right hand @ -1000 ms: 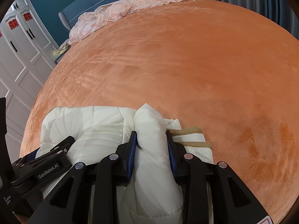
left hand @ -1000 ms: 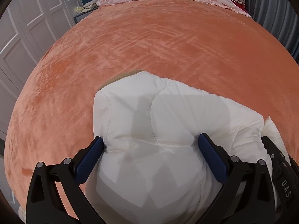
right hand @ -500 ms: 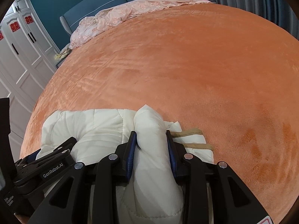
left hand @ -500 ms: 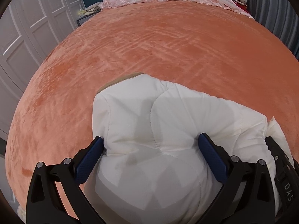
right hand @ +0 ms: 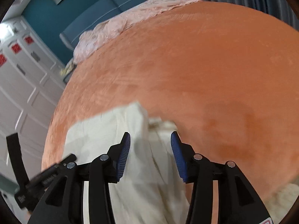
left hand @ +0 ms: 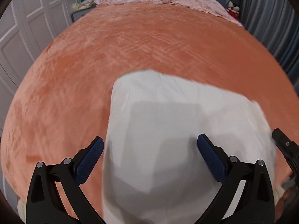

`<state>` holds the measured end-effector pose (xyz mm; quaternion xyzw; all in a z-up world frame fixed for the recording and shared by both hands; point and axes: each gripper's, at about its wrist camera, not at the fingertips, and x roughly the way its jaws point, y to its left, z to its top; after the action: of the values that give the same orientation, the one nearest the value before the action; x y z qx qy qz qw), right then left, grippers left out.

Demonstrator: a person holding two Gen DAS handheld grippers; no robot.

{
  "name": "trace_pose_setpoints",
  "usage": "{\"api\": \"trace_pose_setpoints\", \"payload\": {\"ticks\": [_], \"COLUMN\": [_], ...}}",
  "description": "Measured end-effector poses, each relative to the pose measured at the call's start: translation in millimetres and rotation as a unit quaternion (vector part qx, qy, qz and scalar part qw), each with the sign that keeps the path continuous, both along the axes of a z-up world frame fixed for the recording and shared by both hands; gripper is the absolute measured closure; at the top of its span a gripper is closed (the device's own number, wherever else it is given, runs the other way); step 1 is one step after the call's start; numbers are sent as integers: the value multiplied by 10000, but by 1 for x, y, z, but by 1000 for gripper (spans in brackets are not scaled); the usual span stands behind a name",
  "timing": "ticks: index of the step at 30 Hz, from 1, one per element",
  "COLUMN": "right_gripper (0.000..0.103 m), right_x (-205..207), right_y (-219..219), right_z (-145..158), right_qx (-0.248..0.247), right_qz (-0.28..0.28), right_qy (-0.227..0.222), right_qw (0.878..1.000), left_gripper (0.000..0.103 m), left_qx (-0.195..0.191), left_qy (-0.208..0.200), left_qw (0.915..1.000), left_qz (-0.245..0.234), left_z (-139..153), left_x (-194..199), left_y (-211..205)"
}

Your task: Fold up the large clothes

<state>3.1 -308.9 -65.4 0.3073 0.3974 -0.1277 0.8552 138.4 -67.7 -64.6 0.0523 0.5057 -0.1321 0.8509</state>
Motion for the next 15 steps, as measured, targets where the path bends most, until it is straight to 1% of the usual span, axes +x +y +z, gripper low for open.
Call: {"api": "trace_pose_setpoints", "payload": {"ticks": [1, 2, 3, 5, 6, 8, 9, 11, 12, 15], "right_gripper": [56, 49, 45, 41, 40, 34, 33, 31, 29, 25], "right_x": [-14, -23, -31, -48, -54, -67, -71, -74, -74, -72], "right_y": [2, 5, 7, 14, 15, 16, 15, 13, 13, 13], "right_z": [2, 1, -2, -14, -18, -30, -36, -47, -50, -59], "right_qx": [88, 171, 262, 469, 528, 783, 989, 1427, 1493, 1608], "right_qz": [127, 204, 294, 473, 482, 404, 356, 331, 338, 381], "right_qy": [113, 203, 306, 506, 524, 484, 457, 380, 350, 230], "right_qw": [9998, 9994, 9988, 9965, 9961, 9949, 9934, 9885, 9876, 9860], "left_gripper": [5, 5, 5, 5, 5, 5, 5, 5, 5, 5], "left_qx": [-47, -66, -89, -395, -681, -1121, -1363, -1620, -1859, -2314], "left_qy": [64, 120, 225, 434, 604, 859, 1019, 1145, 1256, 1422], "left_qw": [10000, 9999, 9997, 9983, 9958, 9896, 9847, 9791, 9734, 9611], "left_qz": [-44, -62, -67, -22, 66, 263, 379, 442, 461, 497], "left_z": [2, 3, 1, -2, -5, -10, -16, -25, -32, -46], "left_x": [-9, -17, -26, -38, -42, -47, -49, -51, -53, -53], "left_y": [7, 13, 21, 37, 48, 66, 78, 88, 95, 101]}}
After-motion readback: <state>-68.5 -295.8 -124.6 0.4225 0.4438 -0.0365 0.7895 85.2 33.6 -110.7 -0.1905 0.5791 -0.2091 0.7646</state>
